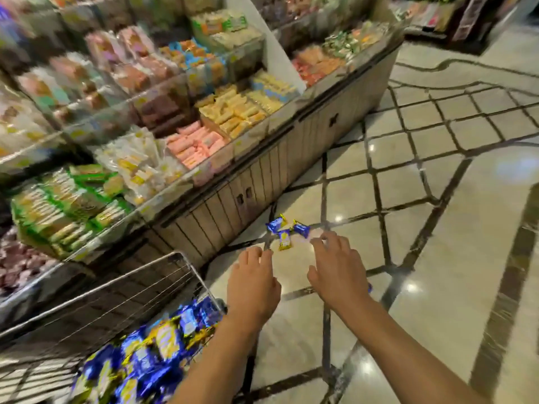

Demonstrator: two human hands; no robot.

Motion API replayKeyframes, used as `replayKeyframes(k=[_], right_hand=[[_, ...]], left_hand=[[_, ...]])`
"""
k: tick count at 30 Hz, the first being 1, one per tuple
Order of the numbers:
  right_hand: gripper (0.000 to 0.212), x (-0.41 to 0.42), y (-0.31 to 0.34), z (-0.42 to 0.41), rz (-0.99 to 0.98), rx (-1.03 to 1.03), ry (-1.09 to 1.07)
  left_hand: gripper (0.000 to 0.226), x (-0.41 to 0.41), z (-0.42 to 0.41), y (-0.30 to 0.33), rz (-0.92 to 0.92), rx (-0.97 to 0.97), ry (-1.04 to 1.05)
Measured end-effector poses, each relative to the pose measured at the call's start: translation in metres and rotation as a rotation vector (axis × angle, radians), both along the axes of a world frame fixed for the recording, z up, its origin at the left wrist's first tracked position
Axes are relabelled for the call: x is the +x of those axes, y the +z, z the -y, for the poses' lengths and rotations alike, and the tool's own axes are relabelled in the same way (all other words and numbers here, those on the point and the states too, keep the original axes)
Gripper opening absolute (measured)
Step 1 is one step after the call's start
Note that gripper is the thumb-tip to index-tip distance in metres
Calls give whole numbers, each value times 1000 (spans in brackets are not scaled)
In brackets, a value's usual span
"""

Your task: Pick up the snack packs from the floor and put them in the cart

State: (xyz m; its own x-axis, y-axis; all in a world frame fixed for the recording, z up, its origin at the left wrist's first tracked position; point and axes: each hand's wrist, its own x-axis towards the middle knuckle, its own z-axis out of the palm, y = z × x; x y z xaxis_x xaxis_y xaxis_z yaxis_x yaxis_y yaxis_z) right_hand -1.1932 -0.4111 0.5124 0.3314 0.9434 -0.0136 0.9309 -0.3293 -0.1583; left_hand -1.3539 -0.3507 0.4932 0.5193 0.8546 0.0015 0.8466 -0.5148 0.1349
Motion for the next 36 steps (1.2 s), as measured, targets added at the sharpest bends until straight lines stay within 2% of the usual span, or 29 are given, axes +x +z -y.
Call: replayKeyframes(k=[5,10,21,30,36], right_hand=[[49,120,4,51,-44,25,-133],[47,196,-2,69,-108,33,-241],[47,286,-56,13,-149,-76,-223],[46,365,-97,-25,-239,-109,-166],[46,422,-178,-63,-284,-135,-70]], left_hand=[[49,121,19,7,-41,-9,-147],[55,178,10,13,-64,-13,-125],[59,280,-39,-52,49,-190,-87],[53,373,-82,-71,57,-216,-31],[52,422,-104,-143,68,-191,19]])
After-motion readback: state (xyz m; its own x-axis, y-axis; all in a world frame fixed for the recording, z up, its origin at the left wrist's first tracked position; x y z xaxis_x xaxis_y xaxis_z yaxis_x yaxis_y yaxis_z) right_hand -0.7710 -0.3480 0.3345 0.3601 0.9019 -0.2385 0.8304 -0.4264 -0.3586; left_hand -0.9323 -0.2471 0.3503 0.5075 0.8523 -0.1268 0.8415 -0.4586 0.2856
